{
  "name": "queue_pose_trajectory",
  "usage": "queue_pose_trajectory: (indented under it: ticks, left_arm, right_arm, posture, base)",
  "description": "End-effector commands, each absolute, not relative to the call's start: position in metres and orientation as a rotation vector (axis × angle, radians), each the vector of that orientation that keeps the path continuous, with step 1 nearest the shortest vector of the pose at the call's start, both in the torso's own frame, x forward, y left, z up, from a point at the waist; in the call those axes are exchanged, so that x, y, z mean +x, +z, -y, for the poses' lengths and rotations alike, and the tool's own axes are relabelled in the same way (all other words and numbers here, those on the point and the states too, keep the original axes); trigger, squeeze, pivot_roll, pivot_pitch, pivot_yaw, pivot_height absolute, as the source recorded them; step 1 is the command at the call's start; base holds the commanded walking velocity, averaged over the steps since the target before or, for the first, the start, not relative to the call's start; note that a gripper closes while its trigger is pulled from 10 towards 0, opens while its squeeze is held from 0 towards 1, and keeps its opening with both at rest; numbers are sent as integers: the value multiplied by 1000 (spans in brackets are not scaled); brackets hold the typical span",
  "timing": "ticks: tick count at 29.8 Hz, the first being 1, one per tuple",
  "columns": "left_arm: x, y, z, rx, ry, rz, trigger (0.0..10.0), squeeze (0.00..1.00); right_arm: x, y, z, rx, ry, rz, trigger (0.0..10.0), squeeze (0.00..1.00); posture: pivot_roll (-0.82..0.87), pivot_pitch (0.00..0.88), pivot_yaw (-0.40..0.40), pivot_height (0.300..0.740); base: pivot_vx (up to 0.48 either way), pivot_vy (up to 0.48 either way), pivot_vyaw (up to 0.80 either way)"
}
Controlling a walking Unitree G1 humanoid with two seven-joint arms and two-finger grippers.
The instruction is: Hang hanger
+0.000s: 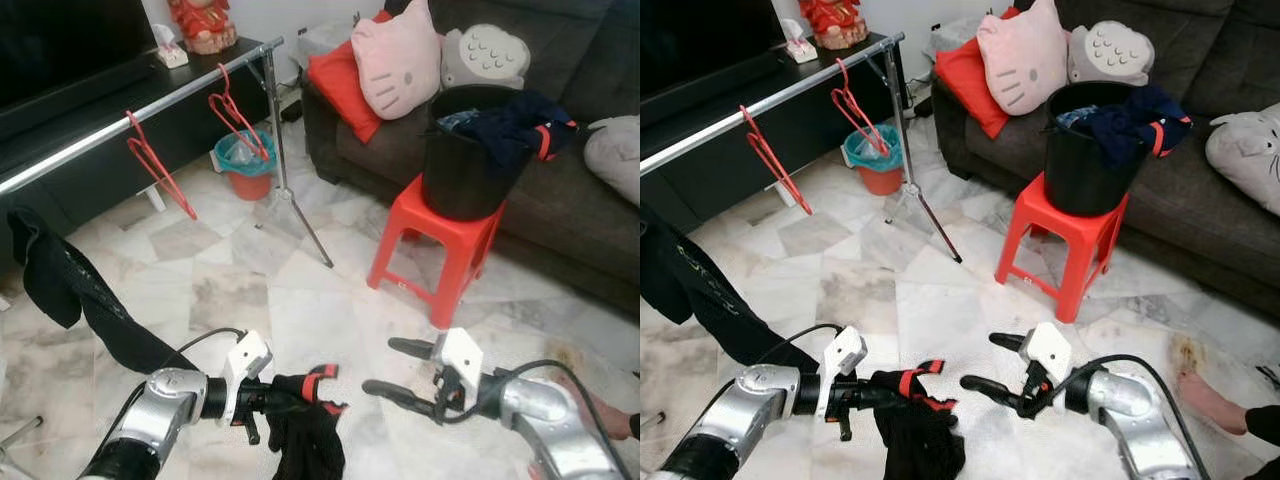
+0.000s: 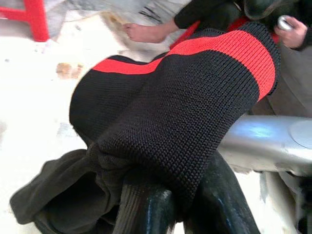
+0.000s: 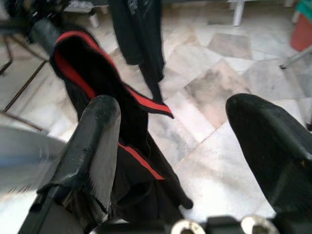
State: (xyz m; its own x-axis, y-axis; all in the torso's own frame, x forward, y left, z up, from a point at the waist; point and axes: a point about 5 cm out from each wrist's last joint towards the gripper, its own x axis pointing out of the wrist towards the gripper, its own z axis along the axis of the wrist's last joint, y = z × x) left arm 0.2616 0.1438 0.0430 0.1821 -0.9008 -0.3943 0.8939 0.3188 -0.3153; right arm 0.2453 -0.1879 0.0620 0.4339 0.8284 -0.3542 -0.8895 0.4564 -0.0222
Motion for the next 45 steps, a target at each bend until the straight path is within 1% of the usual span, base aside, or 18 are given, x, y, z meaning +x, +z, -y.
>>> queue_pose_trajectory:
  ticks: [1,5,6,10,15,20,27,31,37,40,43,45]
  left_arm:
    - [261,48,-145,-8,-1305,-560,10000,0]
    - [257,57,-145,-30,-1374,-559,10000,0]
    - [254,61,-144,-40,-1413,-552,10000,0]
    - [249,65,-142,-40,-1459,-555,10000,0]
    - [246,69,-141,-14,-1495,-561,10000,0]
    - [243,72,-140,-15,-1505,-570,10000,0]
    - [241,74,-139,-23,-1501,-575,10000,0]
    - [241,73,-139,-24,-1494,-579,10000,0]
    - [240,74,-138,-29,-1499,-582,10000,0]
    - [239,75,-137,-27,-1508,-583,10000,0]
    - [238,76,-136,-22,-1515,-582,10000,0]
    - [238,77,-136,-18,-1517,-582,10000,0]
  right_arm:
    - [241,63,185,-216,1131,-321,10000,0]
    - [241,63,189,-232,1162,-338,10000,0]
    - [241,64,189,-237,1173,-336,10000,0]
    - [241,65,187,-246,1190,-331,10000,0]
    - [258,66,185,-336,1100,-279,10000,0]
    - [268,76,177,-322,1096,-209,10000,0]
    - [253,72,164,-229,1296,-275,10000,0]
    - [249,72,165,-230,1332,-291,10000,0]
    - [259,71,170,-301,1244,-276,10000,0]
    - [259,71,167,-298,1270,-282,10000,0]
    - [246,67,160,-308,1413,-333,10000,0]
    - [246,65,157,-323,1428,-341,10000,0]
  posture:
    - [-25,33,76,740]
    - [-25,24,78,740]
    - [-25,23,79,740]
    - [-25,24,79,740]
    - [-20,31,80,740]
    - [-13,41,81,740]
    - [-5,48,79,740]
    - [-8,49,79,740]
    - [-8,49,78,740]
    - [-6,48,77,740]
    - [-4,47,77,740]
    - [-3,46,77,740]
  base:
    - [0,0,0]
    - [0,0,0]
    - [0,0,0]
    - [0,0,0]
    - [0,0,0]
    - [0,0,0]
    - [0,0,0]
    - [0,0,0]
    - [0,0,0]
    - [0,0,0]
    - [0,0,0]
    - [0,0,0]
